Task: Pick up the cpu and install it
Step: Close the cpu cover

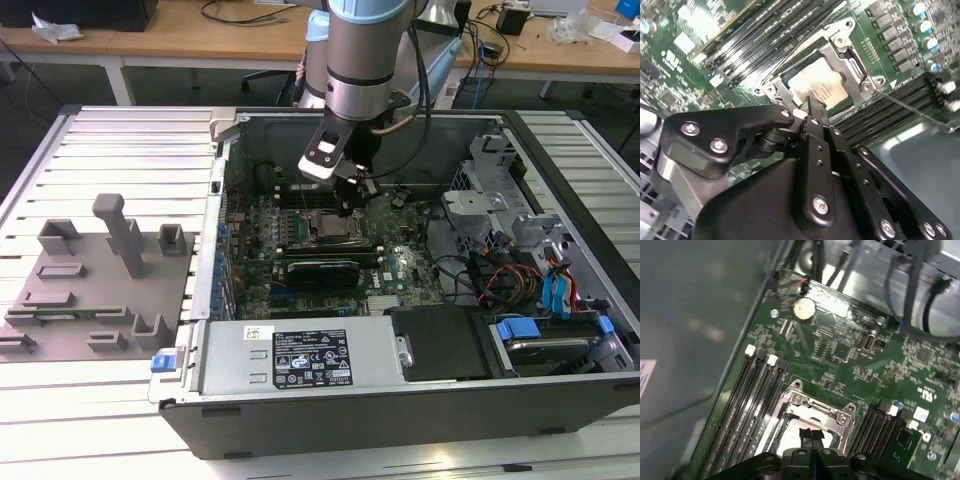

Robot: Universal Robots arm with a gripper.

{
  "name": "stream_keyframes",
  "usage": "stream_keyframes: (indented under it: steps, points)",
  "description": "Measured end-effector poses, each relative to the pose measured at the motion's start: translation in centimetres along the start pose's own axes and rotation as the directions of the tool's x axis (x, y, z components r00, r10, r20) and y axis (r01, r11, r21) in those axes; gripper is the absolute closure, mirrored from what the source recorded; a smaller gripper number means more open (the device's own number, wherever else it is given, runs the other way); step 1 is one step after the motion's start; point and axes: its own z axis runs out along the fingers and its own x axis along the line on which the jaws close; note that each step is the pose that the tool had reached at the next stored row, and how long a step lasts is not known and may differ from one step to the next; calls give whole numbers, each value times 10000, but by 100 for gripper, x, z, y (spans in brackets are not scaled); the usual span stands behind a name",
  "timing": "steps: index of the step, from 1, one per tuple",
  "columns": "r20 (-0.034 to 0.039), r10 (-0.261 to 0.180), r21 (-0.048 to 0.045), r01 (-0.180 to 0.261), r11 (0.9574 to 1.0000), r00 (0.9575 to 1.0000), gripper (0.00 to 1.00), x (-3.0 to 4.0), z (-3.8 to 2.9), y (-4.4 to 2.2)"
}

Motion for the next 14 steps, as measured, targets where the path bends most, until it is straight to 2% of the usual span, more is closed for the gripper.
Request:
stream_keyframes:
  steps: [3,6,9,11,12,13,14]
  points:
    - [9,-767,-17,767,9971,9971,89,0,1,0]
    - [20,-1611,-35,1611,9869,9869,89,0,3,0]
    - [29,-2189,-47,2189,9757,9757,89,0,4,0]
    - [36,-2659,-58,2659,9640,9640,89,0,5,0]
    - [39,-2936,-64,2937,9559,9559,89,0,5,0]
    - [43,-3237,-71,3237,9461,9462,89,0,6,0]
    - [49,-3652,-81,3652,9309,9309,89,0,6,0]
